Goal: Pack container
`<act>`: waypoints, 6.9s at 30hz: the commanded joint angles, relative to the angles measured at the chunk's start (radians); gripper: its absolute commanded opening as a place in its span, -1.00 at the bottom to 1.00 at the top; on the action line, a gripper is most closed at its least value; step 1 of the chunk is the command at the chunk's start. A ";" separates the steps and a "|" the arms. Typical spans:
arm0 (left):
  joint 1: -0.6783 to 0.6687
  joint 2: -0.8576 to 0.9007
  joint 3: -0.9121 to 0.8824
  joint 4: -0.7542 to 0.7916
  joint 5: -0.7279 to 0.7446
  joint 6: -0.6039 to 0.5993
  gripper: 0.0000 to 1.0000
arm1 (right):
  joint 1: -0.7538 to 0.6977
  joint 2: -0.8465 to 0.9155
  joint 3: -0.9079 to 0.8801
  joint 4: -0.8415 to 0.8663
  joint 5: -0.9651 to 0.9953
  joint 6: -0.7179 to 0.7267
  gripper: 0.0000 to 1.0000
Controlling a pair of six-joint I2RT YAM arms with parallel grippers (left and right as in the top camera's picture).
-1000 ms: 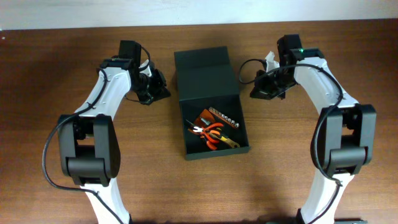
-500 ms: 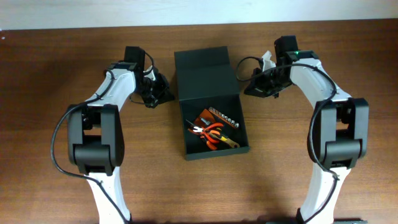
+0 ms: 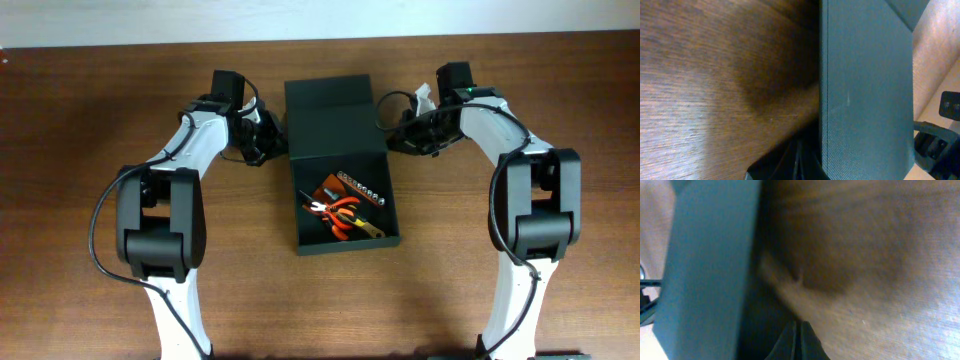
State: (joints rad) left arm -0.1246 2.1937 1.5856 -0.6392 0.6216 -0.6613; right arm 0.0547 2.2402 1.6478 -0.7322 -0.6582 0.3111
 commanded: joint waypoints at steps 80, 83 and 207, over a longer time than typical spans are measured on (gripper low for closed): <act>0.029 -0.238 0.029 -0.072 0.265 0.423 -0.96 | 0.023 -0.374 0.019 -0.217 -0.111 -0.488 -0.93; 0.029 -0.275 0.029 -0.134 0.264 0.460 -0.97 | 0.023 -0.403 0.019 -0.287 -0.083 -0.500 -0.92; 0.131 -2.140 -1.341 0.000 -0.776 0.692 0.98 | 0.023 -1.709 -0.571 -0.640 0.118 -0.741 0.98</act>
State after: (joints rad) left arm -0.0196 0.0845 0.2710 -0.6483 -0.1352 0.0120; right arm 0.0719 0.5365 1.0786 -1.3754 -0.5350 -0.4259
